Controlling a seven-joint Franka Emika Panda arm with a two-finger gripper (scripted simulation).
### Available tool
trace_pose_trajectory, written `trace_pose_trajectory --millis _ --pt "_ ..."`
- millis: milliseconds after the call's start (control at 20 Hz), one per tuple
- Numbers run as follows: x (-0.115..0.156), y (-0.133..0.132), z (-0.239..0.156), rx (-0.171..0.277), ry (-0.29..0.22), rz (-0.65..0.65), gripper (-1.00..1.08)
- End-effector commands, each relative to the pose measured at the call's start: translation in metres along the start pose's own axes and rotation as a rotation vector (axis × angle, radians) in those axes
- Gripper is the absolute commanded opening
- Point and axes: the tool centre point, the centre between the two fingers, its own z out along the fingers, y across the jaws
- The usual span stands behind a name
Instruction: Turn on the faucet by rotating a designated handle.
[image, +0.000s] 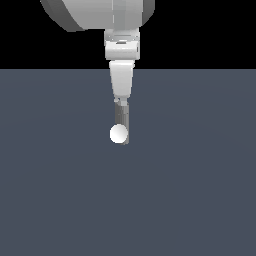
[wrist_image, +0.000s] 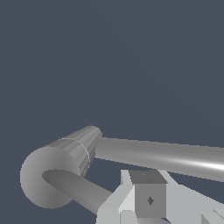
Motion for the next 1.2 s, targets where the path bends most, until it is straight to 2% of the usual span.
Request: trace_pose_trajectory --millis 0,850,900,950,1150 --pt "-0.014 -0.003 0.003 -0.005 -0.002 -0.012 -1.00" --pt "-0.090 -0.030 0.015 -0.033 -0.009 -0.051 -1.00" --pt "-0.090 -0.030 0.015 -0.033 -0.009 -0.051 -1.00" --pt "-0.033 -0.040 -0.001 -0.007 0.011 0.035 -1.00" --pt "-0.043 -0.050 0.002 -0.012 0.008 0.022 -1.00"
